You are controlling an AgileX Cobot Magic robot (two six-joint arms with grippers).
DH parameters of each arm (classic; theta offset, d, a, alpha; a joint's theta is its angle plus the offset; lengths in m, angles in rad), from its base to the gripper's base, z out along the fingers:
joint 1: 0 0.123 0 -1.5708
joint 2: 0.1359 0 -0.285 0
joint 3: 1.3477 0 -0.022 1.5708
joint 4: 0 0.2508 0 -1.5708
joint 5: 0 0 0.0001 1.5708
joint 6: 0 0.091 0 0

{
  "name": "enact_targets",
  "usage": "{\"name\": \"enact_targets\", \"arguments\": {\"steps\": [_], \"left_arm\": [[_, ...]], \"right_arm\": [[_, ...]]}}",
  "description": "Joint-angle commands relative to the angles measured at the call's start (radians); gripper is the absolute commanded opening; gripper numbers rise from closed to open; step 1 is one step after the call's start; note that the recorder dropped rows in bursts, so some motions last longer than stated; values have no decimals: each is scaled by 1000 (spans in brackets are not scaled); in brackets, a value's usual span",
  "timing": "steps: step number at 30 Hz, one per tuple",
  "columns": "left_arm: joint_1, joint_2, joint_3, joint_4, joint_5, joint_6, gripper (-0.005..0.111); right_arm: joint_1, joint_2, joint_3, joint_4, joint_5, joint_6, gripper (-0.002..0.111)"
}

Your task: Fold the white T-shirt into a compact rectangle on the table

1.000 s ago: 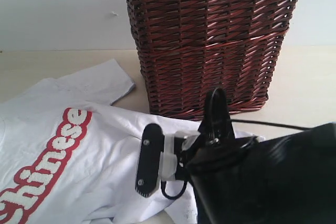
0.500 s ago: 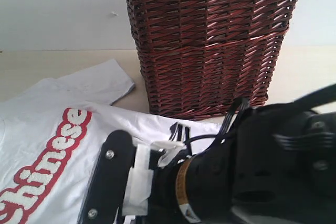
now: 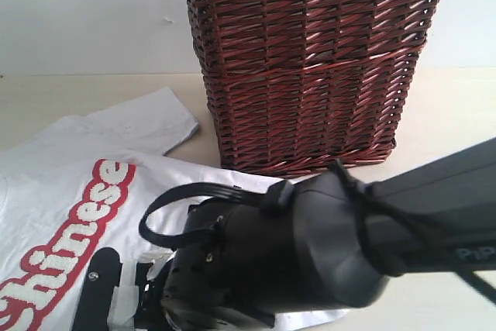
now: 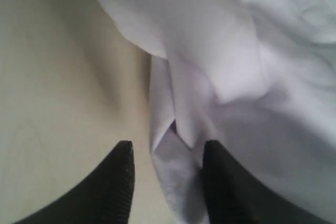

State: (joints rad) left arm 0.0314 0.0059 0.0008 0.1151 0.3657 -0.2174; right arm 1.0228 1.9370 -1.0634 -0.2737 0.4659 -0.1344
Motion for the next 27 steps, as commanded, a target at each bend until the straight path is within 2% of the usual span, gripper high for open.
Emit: {"name": "enact_targets", "arguments": {"steps": [1,2,3,8,13,23,27], "left_arm": [[4,-6,-1,-4,-8,0,0],[4,-6,-1,-4,-8,0,0],[4,-6,-1,-4,-8,0,0],[4,-6,-1,-4,-8,0,0],[4,-6,-1,-4,-8,0,0],[4,-6,-1,-4,-8,0,0],[4,-6,-1,-4,-8,0,0]], "right_arm": [[0,43,-35,-136,91,98,14],[0,43,-43,-155,120,114,4],[0,41,-53,-155,147,114,0],[0,-43,-98,-135,196,82,0],[0,-152,-171,-21,227,-33,0],[-5,-175,-400,137,589,-263,0],[-28,-172,-419,230,677,-298,0]]}}
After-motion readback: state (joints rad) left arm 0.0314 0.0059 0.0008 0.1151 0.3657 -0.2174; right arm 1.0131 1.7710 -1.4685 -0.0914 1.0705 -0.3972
